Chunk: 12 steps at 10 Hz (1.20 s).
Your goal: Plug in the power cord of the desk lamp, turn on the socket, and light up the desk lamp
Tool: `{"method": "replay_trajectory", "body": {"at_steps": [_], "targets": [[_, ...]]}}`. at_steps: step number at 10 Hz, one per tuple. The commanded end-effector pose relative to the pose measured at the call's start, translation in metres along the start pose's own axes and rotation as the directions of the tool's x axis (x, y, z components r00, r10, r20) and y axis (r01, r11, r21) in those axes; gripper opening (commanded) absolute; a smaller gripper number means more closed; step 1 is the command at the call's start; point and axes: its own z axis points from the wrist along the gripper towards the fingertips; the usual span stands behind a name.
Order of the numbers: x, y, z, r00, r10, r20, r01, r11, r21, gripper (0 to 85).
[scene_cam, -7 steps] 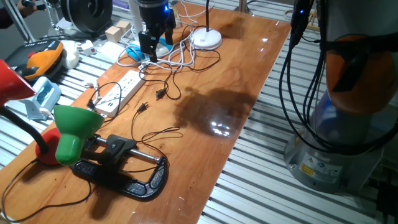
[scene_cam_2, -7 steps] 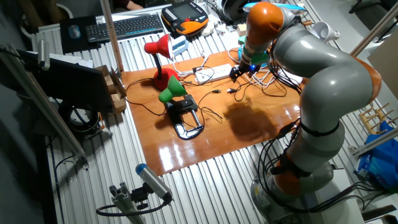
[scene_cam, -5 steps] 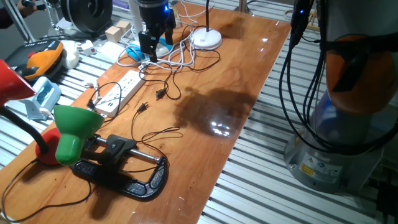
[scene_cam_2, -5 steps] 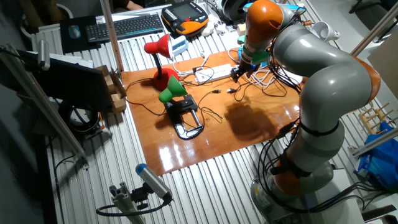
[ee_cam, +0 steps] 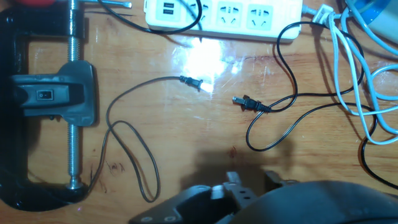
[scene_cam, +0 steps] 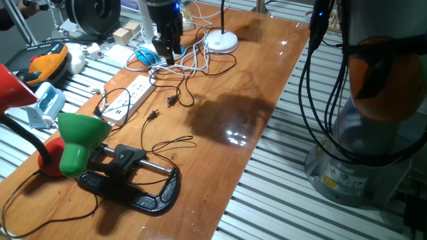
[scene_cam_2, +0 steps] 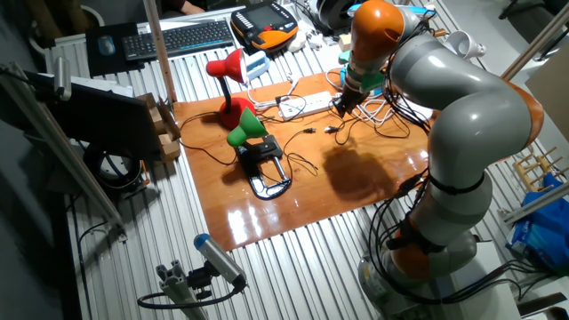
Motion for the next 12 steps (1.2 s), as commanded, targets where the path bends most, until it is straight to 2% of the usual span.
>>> {"method": "replay_trajectory", "body": {"at_steps": [1,7,12], "targets": [[-0.001,0.0,0.0,1.0,0.004,-0.002,-0.004,1.0,0.0,0.0],[-0.002,0.002,0.001,1.0,0.03,0.006,-0.03,1.0,0.001,0.0],[-0.012,0.007,0.009,0.999,0.044,0.018,-0.044,0.999,0.006,0.0]]}}
